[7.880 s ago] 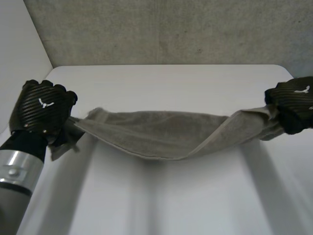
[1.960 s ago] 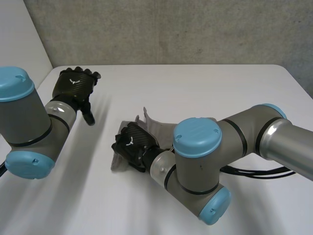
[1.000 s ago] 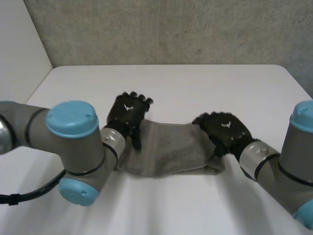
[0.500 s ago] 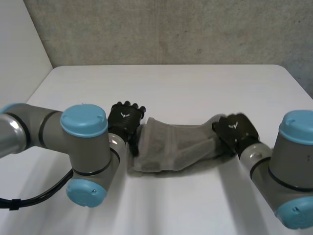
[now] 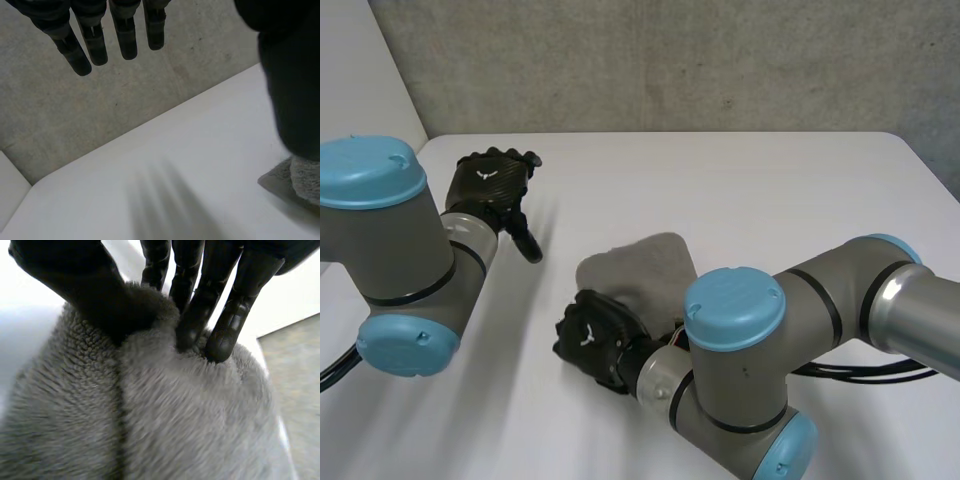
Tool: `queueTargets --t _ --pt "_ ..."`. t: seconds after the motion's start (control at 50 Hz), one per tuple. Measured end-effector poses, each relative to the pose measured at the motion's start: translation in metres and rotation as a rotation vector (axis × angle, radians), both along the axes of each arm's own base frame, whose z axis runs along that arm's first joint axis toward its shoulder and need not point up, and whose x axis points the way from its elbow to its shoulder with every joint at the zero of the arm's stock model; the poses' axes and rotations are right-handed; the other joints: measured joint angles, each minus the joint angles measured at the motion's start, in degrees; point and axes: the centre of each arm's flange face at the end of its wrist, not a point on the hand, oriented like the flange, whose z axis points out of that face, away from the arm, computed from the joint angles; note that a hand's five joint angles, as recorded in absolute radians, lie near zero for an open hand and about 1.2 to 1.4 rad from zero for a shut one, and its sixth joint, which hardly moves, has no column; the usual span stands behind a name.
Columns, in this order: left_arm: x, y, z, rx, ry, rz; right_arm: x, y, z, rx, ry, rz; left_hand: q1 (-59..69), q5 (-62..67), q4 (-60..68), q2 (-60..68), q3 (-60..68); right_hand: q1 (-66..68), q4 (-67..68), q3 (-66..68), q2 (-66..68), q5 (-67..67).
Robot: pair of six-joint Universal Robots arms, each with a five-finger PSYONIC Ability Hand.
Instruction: Fold the towel.
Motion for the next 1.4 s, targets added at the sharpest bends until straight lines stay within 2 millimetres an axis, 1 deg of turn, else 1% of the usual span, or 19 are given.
queueTargets --t 0.02,0.06,0.14,0.24,0.3,0.38,0.52,0.66,0.76,0.86,0.94,1.0,1.08,1.14,1.26,1.3,1.32,1.34,1.4 --pt "0.001 0.000 -0.001 0.002 -0.001 0.002 -0.001 0.000 -0.001 0.016 0.002 -0.008 0.0 0.0 0.0 0.0 0.0 -13.1 -11.3 -10.2 -12.8 -11.7" --pt "0.002 0.000 -0.001 0.003 -0.001 0.002 -0.003 -0.002 0.001 0.037 -0.007 -0.031 0.0 0.0 0.0 0.0 0.0 -25.4 -25.8 -22.2 -23.2 -25.1" --pt "0.001 0.000 -0.002 0.002 0.001 -0.004 -0.008 -0.010 0.015 0.086 -0.070 -0.114 0.0 0.0 0.0 0.0 0.0 -34.4 -37.5 -28.9 -30.1 -34.0" --pt "-0.004 0.001 0.000 -0.015 0.011 -0.017 -0.024 -0.023 0.042 0.188 -0.199 -0.243 0.0 0.0 0.0 0.0 0.0 -40.1 -41.2 -40.7 -35.3 -42.5" --pt "-0.009 0.003 0.001 -0.031 0.026 -0.029 -0.036 -0.030 0.057 0.266 -0.278 -0.316 0.0 0.0 0.0 0.0 0.0 -40.3 -41.2 -41.4 -35.3 -43.6" --pt "-0.015 0.008 0.001 -0.037 0.048 -0.050 -0.047 -0.035 0.066 0.338 -0.334 -0.374 0.0 0.0 0.0 0.0 0.0 -40.3 -41.2 -41.4 -35.3 -43.6" --pt "-0.031 0.025 -0.009 0.010 0.096 -0.124 -0.077 -0.063 0.073 0.471 -0.414 -0.528 0.0 0.0 0.0 0.0 0.0 -40.3 -41.2 -41.4 -35.3 -43.6" --pt "-0.045 0.041 -0.033 0.084 0.088 -0.196 -0.090 -0.083 0.068 0.550 -0.450 -0.613 0.0 0.0 0.0 0.0 0.0 -40.3 -41.2 -41.4 -35.3 -43.6" --pt "-0.052 0.050 -0.057 0.143 0.054 -0.225 -0.089 -0.095 0.052 0.590 -0.437 -0.645 0.0 0.0 0.0 0.0 0.0 -40.3 -41.2 -41.4 -35.3 -43.6" --pt "-0.053 0.053 -0.082 0.201 0.010 -0.226 -0.084 -0.101 0.027 0.625 -0.392 -0.662 0.0 0.0 0.0 0.0 0.0 -40.3 -41.2 -41.4 -35.3 -43.6" --pt "-0.052 0.053 -0.093 0.227 -0.009 -0.222 -0.081 -0.103 0.012 0.642 -0.362 -0.669 0.0 0.0 0.0 0.0 0.0 -40.3 -41.2 -41.4 -35.3 -43.7" --pt "-0.052 0.052 -0.095 0.230 -0.016 -0.220 -0.080 -0.105 0.008 0.646 -0.353 -0.669 0.0 0.0 0.0 0.0 0.0 -40.6 -41.2 -41.4 -35.3 -43.7" --pt "-0.052 0.051 -0.089 0.216 -0.015 -0.220 -0.080 -0.106 0.012 0.639 -0.360 -0.665 0.0 0.0 0.0 0.0 0.0 -40.6 -41.2 -41.4 -35.3 -43.8" --pt "-0.053 0.050 -0.077 0.188 -0.002 -0.221 -0.082 -0.107 0.025 0.615 -0.387 -0.660 0.0 0.0 0.0 0.0 0.0 -40.6 -41.2 -41.4 -35.3 -43.9" --pt "-0.049 0.050 -0.036 0.108 0.041 -0.216 -0.096 -0.113 0.078 0.509 -0.504 -0.668 0.0 0.0 0.0 0.0 0.0 -40.6 -41.2 -41.4 -35.3 -43.9" --pt "-0.044 0.049 -0.014 0.065 0.065 -0.203 -0.108 -0.117 0.106 0.442 -0.571 -0.694 0.0 0.0 0.0 0.0 0.0 -40.6 -41.2 -41.4 -35.3 -43.9" --pt "-0.042 0.049 -0.009 0.055 0.070 -0.198 -0.111 -0.118 0.112 0.426 -0.586 -0.701 0.0 -0.1 0.0 0.0 0.0 -40.6 -41.2 -41.4 -35.3 -43.9" --pt "-0.036 0.048 0.005 0.028 0.084 -0.181 -0.118 -0.119 0.128 0.387 -0.623 -0.720 0.0 -0.2 0.0 0.0 0.0 -40.6 -41.2 -41.4 -35.3 -43.9" --pt "-0.021 0.044 0.033 -0.027 0.110 -0.138 -0.132 -0.119 0.153 0.314 -0.688 -0.766 0.0 -0.3 0.0 0.0 0.0 -40.6 -41.2 -41.4 -35.3 -43.9"
